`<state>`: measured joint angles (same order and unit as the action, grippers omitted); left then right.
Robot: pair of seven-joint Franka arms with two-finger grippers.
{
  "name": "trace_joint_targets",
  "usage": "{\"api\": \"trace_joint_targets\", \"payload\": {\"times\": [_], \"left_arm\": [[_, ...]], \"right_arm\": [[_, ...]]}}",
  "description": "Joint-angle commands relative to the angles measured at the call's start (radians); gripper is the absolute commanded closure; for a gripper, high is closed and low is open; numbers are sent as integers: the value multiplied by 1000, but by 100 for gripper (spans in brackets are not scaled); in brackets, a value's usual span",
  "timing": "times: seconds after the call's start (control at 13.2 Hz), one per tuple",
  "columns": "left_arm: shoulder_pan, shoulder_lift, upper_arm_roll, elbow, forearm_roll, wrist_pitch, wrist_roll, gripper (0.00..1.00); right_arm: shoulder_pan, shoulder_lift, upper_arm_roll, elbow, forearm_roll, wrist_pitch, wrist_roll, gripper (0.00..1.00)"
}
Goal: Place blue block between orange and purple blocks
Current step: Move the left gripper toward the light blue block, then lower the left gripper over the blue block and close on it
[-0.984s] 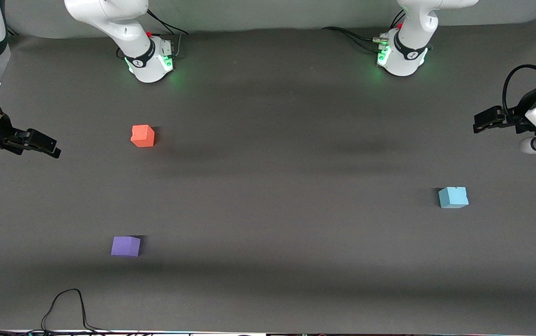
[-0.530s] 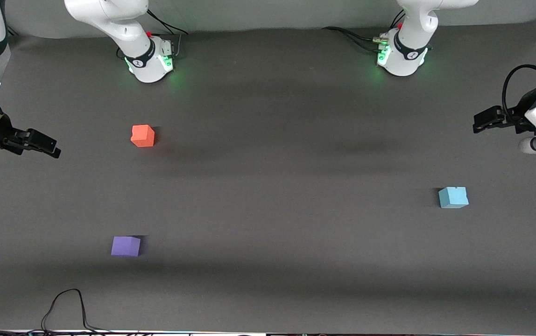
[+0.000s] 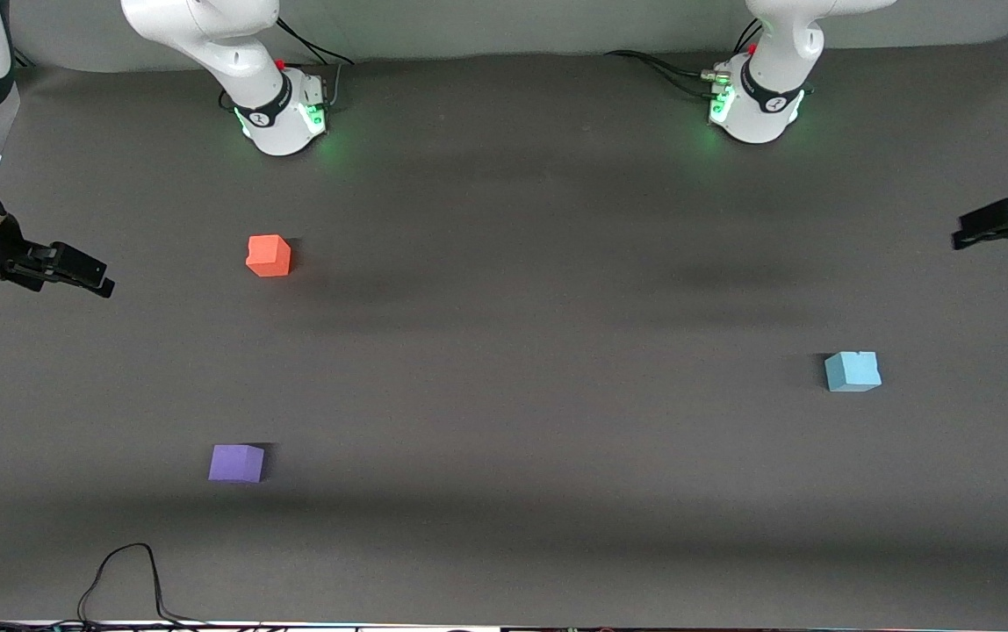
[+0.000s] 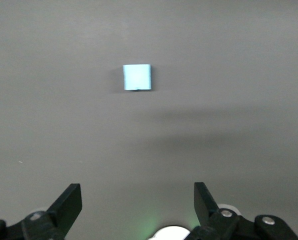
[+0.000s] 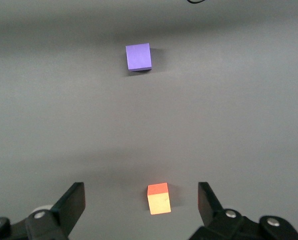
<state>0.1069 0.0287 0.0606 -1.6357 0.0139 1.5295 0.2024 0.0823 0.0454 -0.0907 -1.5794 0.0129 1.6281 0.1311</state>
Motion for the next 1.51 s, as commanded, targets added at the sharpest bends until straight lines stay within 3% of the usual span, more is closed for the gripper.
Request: {"api": "trace_joint_targets", "payload": {"times": [0.0,0.15,0.53,1.21,1.44], "left_arm": [[14,-27,-7,-65,29,64,32,0],[11,-30,-8,-101,29,98,31,0],[-15,-10,-16,-263,29,320,25,0],[-7,263,-11,-435,75,861,31,0],[-6,315,-11,-443,75,923,31,0]], "right_arm": [[4,-9,0,4,-22,-2,-18,0],[4,-9,0,2,-21,-2,-18,0],[4,-9,0,4,-21,-2,-18,0],[2,-9,0,2,-21,-2,-18,0],[2,-9,0,2,-19,-2,-18,0]]}}
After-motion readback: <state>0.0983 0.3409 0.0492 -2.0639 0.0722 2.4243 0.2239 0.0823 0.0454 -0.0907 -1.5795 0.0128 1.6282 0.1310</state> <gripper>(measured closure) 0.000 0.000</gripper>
